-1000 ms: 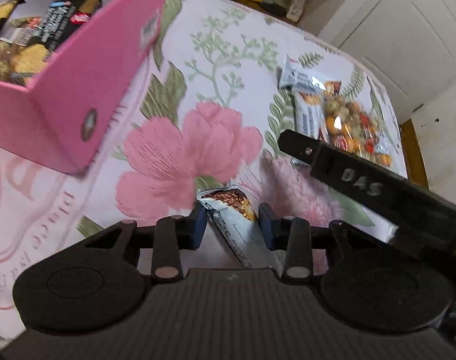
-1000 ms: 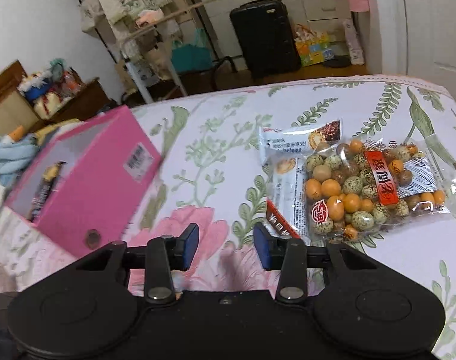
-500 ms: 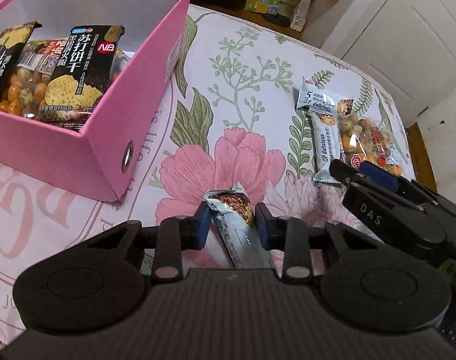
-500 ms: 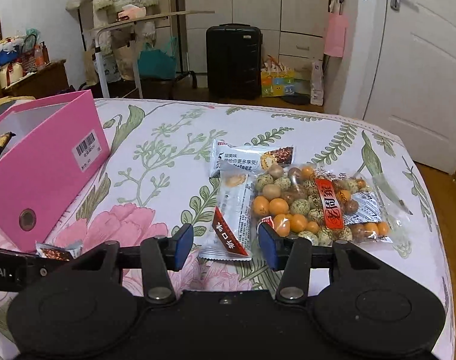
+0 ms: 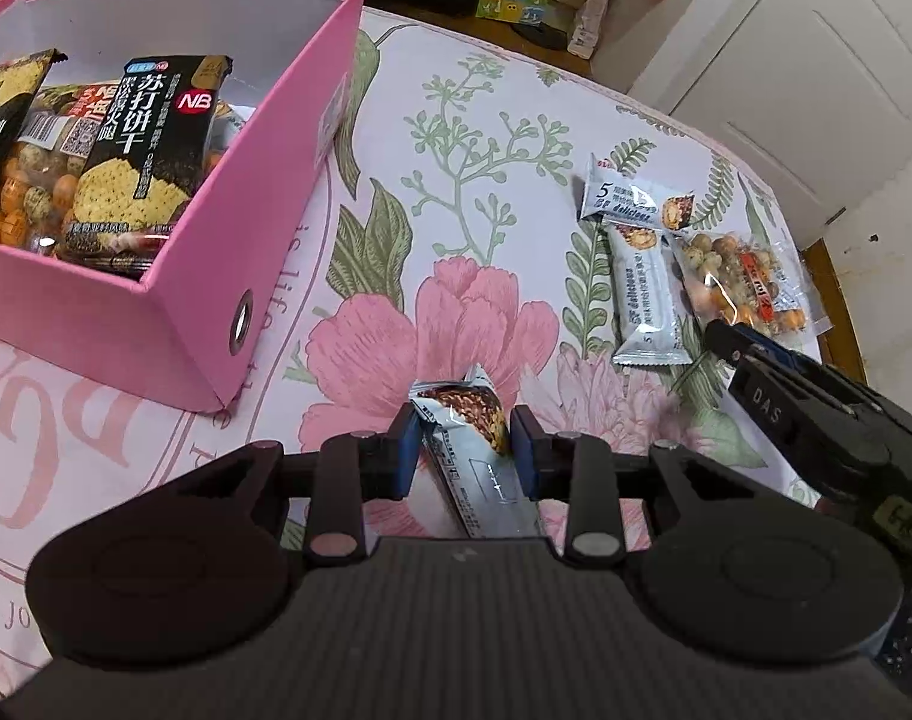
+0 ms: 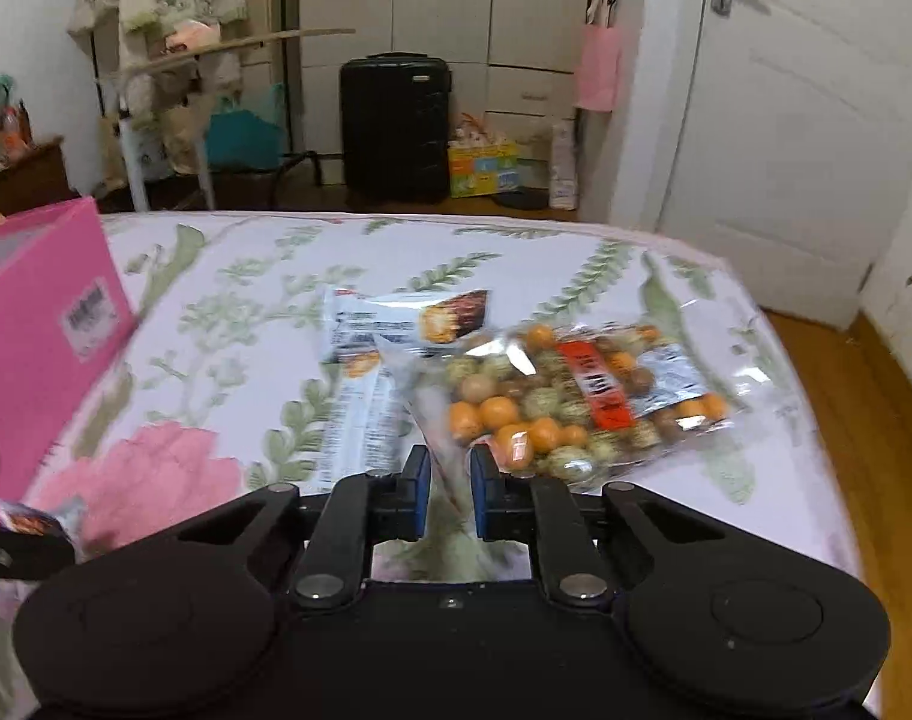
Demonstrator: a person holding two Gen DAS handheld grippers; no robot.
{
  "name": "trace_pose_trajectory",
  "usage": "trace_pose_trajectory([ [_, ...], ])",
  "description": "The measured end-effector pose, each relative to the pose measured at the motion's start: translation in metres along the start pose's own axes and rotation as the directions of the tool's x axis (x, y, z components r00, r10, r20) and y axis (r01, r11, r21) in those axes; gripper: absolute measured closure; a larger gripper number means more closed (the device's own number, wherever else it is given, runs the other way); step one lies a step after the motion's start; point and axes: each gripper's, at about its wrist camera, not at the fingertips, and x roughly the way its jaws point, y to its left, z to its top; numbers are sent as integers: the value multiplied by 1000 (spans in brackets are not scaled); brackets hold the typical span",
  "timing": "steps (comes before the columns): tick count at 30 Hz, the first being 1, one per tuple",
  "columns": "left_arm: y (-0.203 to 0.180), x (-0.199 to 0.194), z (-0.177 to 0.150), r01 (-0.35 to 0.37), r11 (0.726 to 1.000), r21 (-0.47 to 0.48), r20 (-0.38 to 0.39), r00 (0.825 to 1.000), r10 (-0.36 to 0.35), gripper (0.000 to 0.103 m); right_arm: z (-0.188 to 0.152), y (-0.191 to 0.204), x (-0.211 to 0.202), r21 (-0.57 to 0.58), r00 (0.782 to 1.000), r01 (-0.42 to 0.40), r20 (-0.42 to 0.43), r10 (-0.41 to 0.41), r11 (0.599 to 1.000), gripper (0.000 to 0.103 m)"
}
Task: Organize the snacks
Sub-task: 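Lift the wafer bar with the left tool while the right tool grasps another wafer bar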
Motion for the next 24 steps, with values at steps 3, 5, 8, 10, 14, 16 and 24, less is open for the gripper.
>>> trace_pose_trajectory([
  [3,-1,-4,1,-13,1000,17,12,1000,13,73,1,2,-12,24,987,-156,30,155,987,85],
  [5,0,-5,2,-26,999,31,14,1000,26,73,4,10,-13,0,972,-236,6,236,972,85],
  [8,4,-6,3,-15,1000,20,6,1000,15,73,7,27,-2,-56,962,-269,-54,266,962,85],
  [10,6,-8,2,-11,1000,21,2,1000,11,73,8,38,7,-91,977,-211,-61,206,973,85],
  [14,12,-11,4,17,1000,11,-14,1000,-17,73,6,51,15,-183,997,-78,-25,74,980,66],
  [16,13,-12,6,31,1000,5,-19,999,-31,73,5,50,18,-186,999,-53,-14,51,981,62],
  [24,11,-12,6,34,999,23,-16,999,-34,76,14,45,42,-178,995,-93,-60,83,980,60],
])
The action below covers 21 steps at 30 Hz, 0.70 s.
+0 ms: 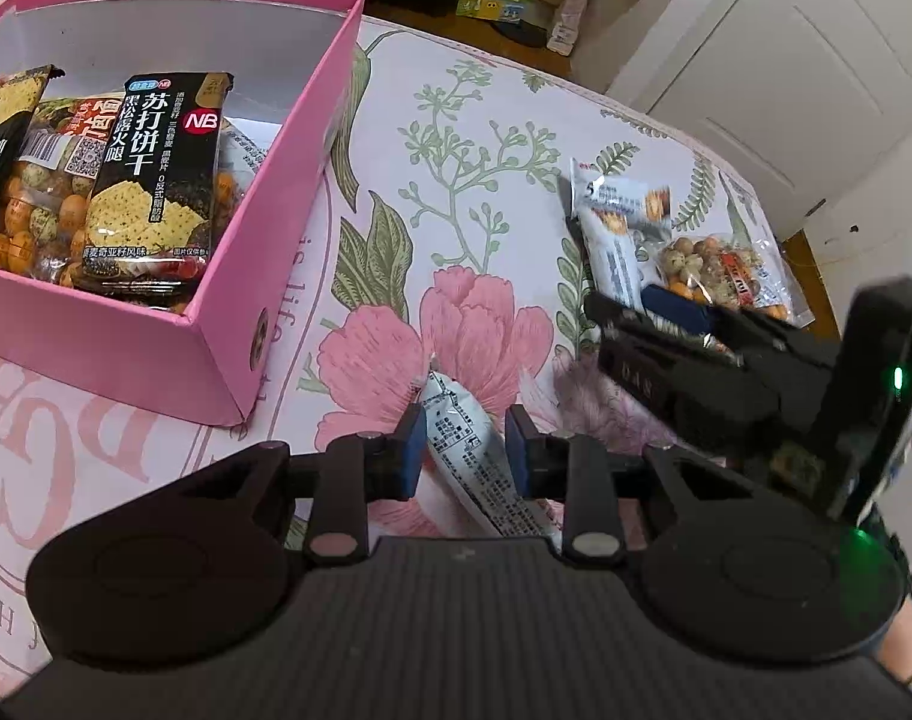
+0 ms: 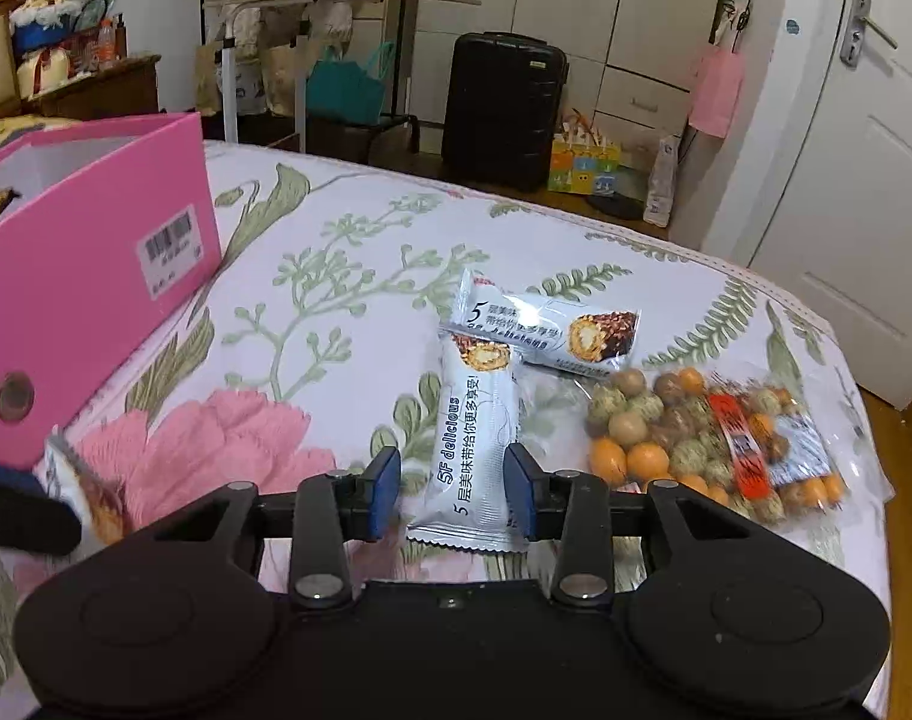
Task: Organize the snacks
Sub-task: 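Lift the wafer bar with the left tool while the right tool grasps another wafer bar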
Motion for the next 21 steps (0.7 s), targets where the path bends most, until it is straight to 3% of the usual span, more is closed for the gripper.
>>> trace_pose_trajectory([
  [2,1,3,-1,-10,1000,-6,-8,1000,10,75,3,-1,5,11,1000,-12,1,12,1000,59],
  [5,7,8,-3,-11,998,-59,-42,999,9,66,7,2,11,20,1000,-2,0,2,1000,58],
  [9,14,20,-10,29,988,-152,-130,990,-49,57,11,-1,16,68,999,-37,15,36,997,40],
  [11,16,27,-16,42,980,-197,-167,983,-75,54,14,0,18,81,1000,-23,21,22,996,38],
  [13,12,28,-20,27,980,-199,-148,987,-57,52,15,3,21,69,1000,-15,23,13,998,38],
  [15,5,29,-23,10,984,-179,-119,992,-32,52,13,7,24,26,1000,-2,31,1,1000,42],
  [17,0,30,-25,-6,987,-162,-98,995,-10,53,8,8,22,-8,998,30,51,-29,1000,57],
  [18,-2,30,-25,-9,989,-147,-89,996,-4,60,6,7,19,-3,997,46,58,-46,999,70],
  [19,-5,29,-25,-4,991,-131,-81,997,-7,68,4,3,15,24,998,34,53,-36,999,71],
  [21,-8,25,-23,2,994,-107,-70,997,-10,70,1,-4,3,83,998,-21,58,16,996,73],
])
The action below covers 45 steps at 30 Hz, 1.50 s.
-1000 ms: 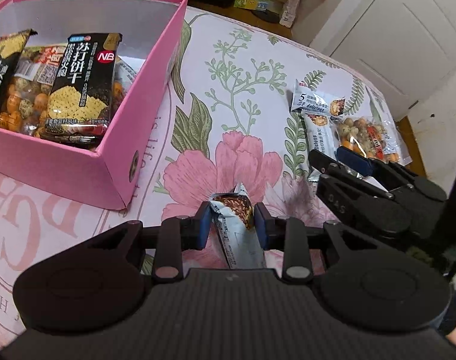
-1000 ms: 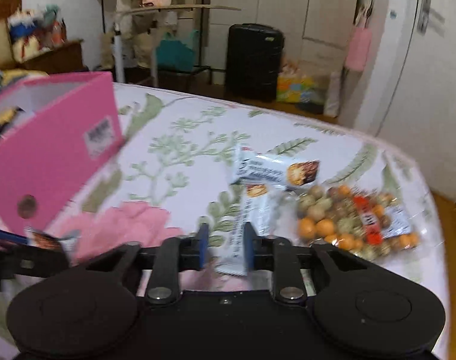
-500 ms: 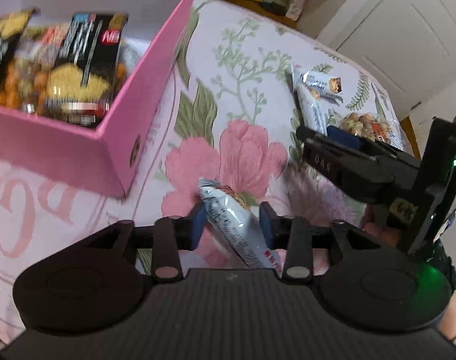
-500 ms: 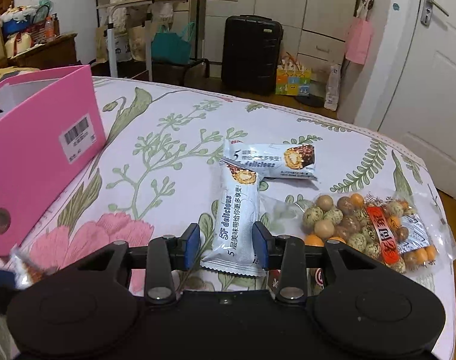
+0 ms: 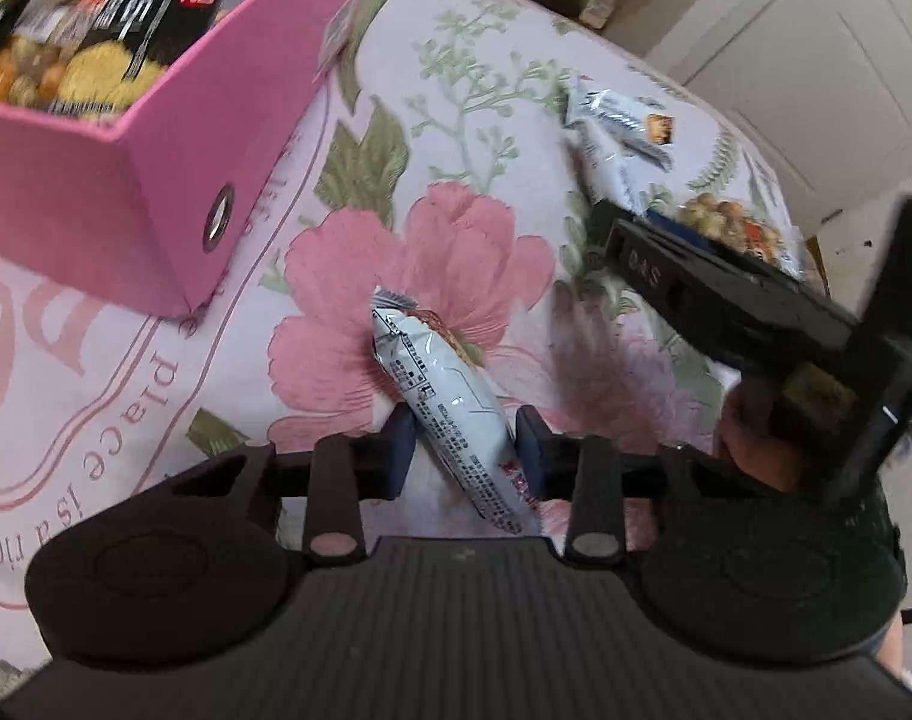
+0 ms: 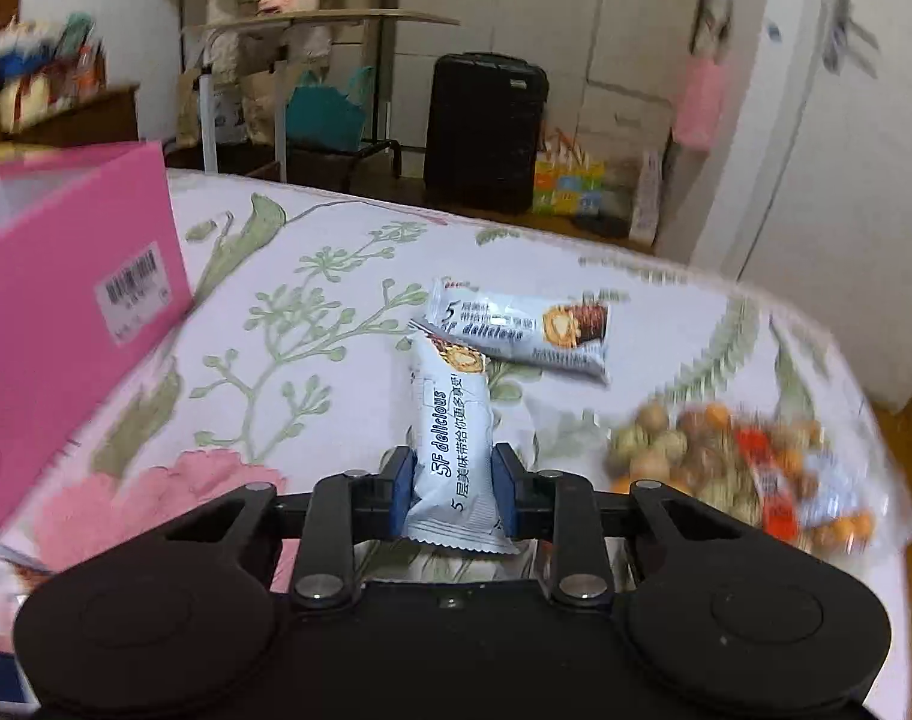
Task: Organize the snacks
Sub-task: 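Lift the wafer bar with the left tool while the right tool grasps another wafer bar, then carry both wafer bars into the pink box and open both tools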
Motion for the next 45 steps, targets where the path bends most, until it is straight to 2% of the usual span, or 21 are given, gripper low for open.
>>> trace_pose_trajectory([
  [3,-2,-3,1,2,999,32,4,1000,-2,72,-7,2,-24,19,999,-43,24,43,999,73],
  [8,-2,-13,-1,-2,995,96,-6,1000,3,73,-21,7,-56,88,999,-52,14,51,995,73],
  [13,-3,-24,-5,-2,989,150,-46,999,9,74,-35,8,-78,161,996,-36,-72,48,986,73],
  [17,-5,-31,-9,25,986,163,-92,996,-10,74,-43,5,-95,239,988,-75,-115,105,968,73],
  [24,-1,-49,-11,86,984,154,-193,980,-55,75,-41,23,-134,197,980,-90,-157,122,976,73],
  [30,15,-79,-3,98,984,146,-214,975,-66,77,-32,35,-172,167,976,-121,-162,148,979,73],
  [36,33,-118,8,96,987,130,-184,980,-71,77,-16,47,-196,160,964,-209,-135,231,965,73],
  [42,62,-170,34,48,995,86,-34,998,-45,77,6,72,-201,97,950,-289,-91,297,953,73],
  [45,79,-187,52,9,998,68,37,999,-12,77,22,90,-195,58,943,-321,-70,325,945,73],
])
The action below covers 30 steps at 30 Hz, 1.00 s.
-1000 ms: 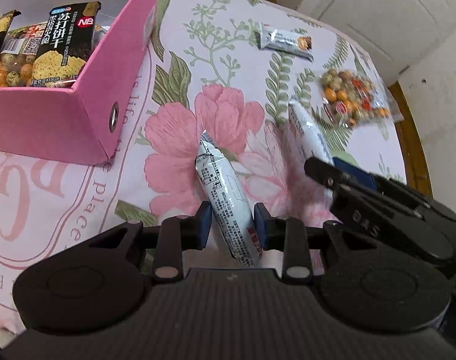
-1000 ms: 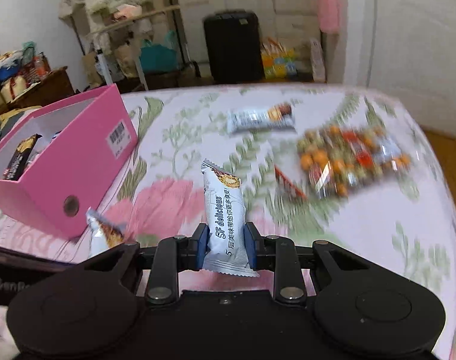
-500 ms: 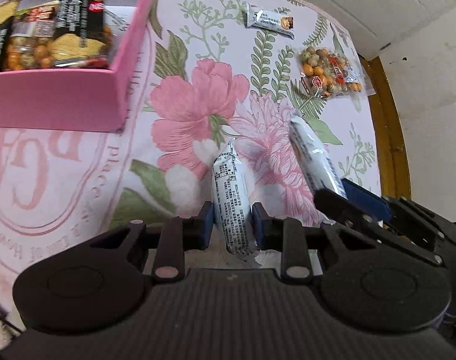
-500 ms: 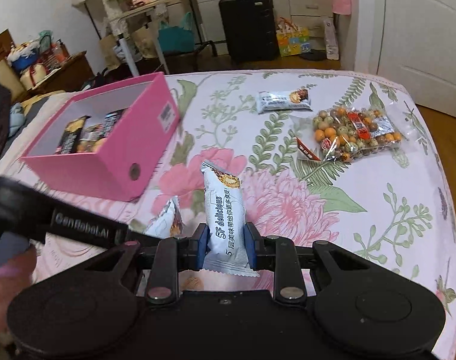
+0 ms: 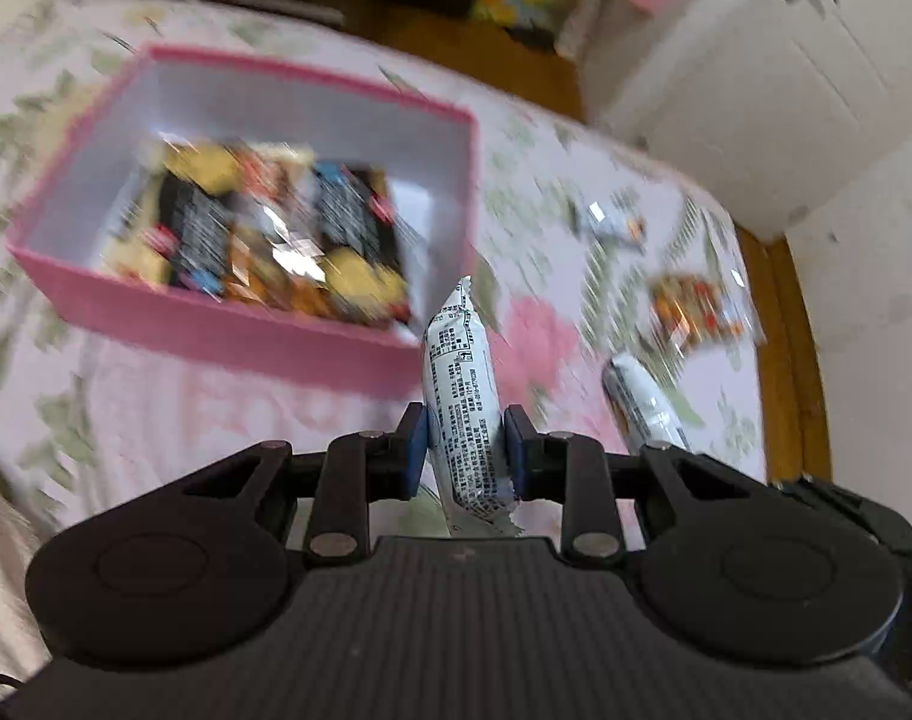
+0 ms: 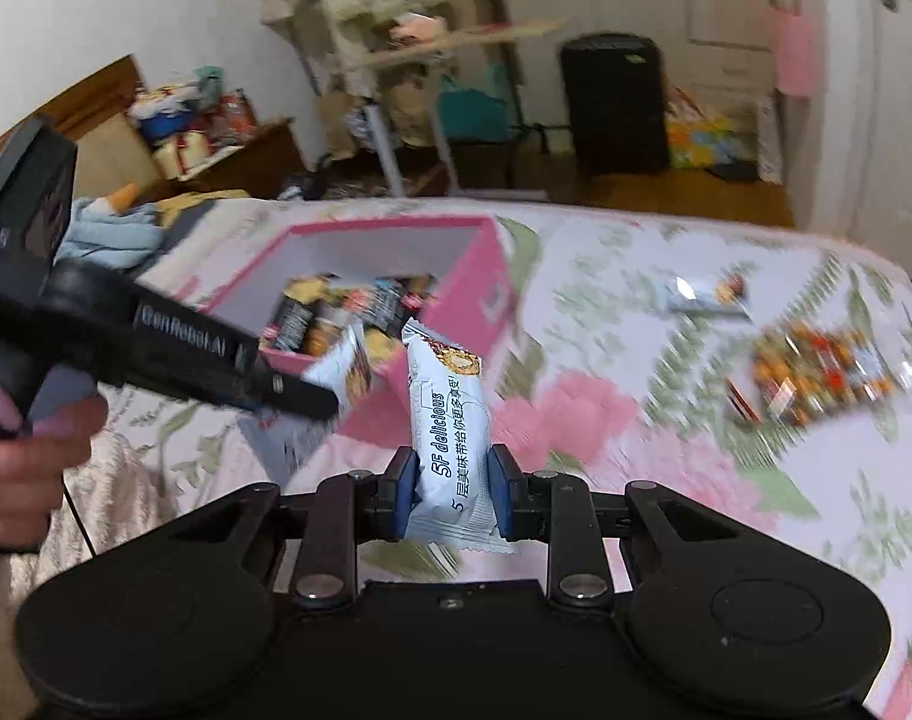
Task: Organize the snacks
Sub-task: 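Carry both wafer bars into the pink box and open both tools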
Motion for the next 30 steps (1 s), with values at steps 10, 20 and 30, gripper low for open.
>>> trace_pose_trajectory([
  [10,28,11,47,-126,992,3,120,985,124,77,60,31,71,-94,998,-47,31,50,994,73],
  [20,45,50,68,-190,982,-6,103,976,190,72,69,54,146,-274,994,107,63,-93,956,70],
  [30,35,27,54,-148,989,6,105,984,147,57,50,25,82,-166,989,64,144,-41,984,42],
])
